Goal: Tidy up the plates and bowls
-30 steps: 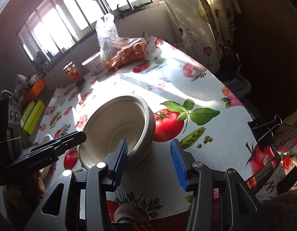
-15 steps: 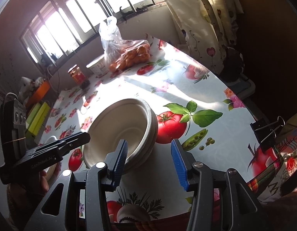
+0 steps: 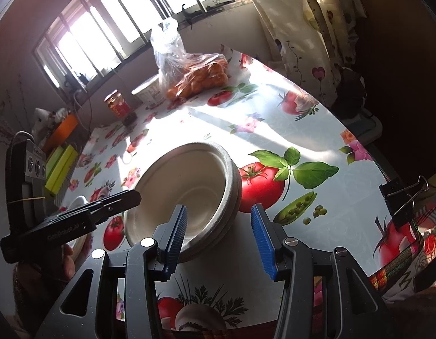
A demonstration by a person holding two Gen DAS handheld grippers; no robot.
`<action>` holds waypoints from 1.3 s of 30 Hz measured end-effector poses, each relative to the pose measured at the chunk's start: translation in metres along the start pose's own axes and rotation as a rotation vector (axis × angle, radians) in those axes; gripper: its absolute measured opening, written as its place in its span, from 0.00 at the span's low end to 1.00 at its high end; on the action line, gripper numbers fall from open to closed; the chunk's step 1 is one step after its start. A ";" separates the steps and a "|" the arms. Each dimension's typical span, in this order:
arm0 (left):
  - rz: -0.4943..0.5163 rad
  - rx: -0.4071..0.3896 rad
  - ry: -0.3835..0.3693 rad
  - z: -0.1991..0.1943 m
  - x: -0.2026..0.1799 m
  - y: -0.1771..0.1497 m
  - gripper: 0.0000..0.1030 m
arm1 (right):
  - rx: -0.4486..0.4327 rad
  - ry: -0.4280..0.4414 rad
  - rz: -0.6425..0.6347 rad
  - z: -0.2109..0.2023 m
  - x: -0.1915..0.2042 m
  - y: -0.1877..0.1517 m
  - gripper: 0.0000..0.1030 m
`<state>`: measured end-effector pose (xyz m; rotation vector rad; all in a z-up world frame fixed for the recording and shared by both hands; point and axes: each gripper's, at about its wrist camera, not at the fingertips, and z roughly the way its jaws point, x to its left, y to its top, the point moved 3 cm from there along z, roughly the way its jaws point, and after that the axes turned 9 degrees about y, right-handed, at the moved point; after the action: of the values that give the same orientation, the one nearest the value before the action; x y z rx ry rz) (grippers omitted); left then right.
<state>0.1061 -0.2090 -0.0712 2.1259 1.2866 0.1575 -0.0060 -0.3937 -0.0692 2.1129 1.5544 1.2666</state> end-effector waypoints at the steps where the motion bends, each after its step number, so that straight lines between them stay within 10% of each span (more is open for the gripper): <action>1: 0.001 0.003 -0.001 0.001 0.000 0.000 0.25 | 0.003 0.005 -0.004 0.001 0.001 0.000 0.45; 39: 0.014 0.039 0.010 0.013 -0.005 -0.004 0.25 | 0.031 0.007 0.000 0.015 -0.008 0.003 0.29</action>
<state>0.1061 -0.2184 -0.0826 2.1703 1.2909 0.1501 0.0070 -0.3976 -0.0801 2.1287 1.5871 1.2593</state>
